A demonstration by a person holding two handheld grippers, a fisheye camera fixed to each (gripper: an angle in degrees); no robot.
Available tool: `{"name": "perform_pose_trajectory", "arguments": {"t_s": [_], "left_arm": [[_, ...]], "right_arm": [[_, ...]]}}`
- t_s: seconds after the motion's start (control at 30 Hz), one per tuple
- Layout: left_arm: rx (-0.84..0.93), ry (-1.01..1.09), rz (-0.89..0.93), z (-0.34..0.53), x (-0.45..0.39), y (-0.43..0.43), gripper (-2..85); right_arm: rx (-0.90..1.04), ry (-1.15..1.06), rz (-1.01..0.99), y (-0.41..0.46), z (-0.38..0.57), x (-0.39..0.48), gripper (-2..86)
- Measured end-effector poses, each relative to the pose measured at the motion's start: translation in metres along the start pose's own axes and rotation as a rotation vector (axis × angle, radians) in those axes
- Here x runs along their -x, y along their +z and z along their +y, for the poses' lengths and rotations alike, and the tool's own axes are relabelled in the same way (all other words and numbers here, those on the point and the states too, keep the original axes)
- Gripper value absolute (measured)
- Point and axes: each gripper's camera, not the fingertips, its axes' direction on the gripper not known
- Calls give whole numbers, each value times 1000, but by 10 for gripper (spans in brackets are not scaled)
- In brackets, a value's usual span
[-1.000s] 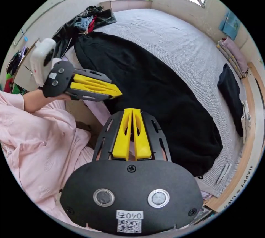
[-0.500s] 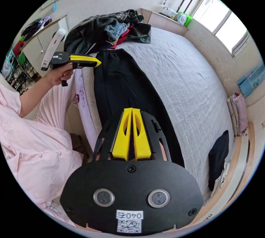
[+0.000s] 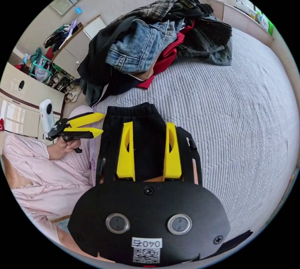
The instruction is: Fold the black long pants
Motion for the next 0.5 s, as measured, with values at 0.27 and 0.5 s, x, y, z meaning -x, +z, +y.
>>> {"name": "perform_pose_trajectory", "arguments": {"t_s": [0.27,0.5], "left_arm": [[11,100,-4,25,-3,14,14],[-142,348,11,62,-29,-9,-9]], "right_arm": [[160,-91,-129,48,-30,-33,101],[122,-214,-160,35,-3,-47,41]]}}
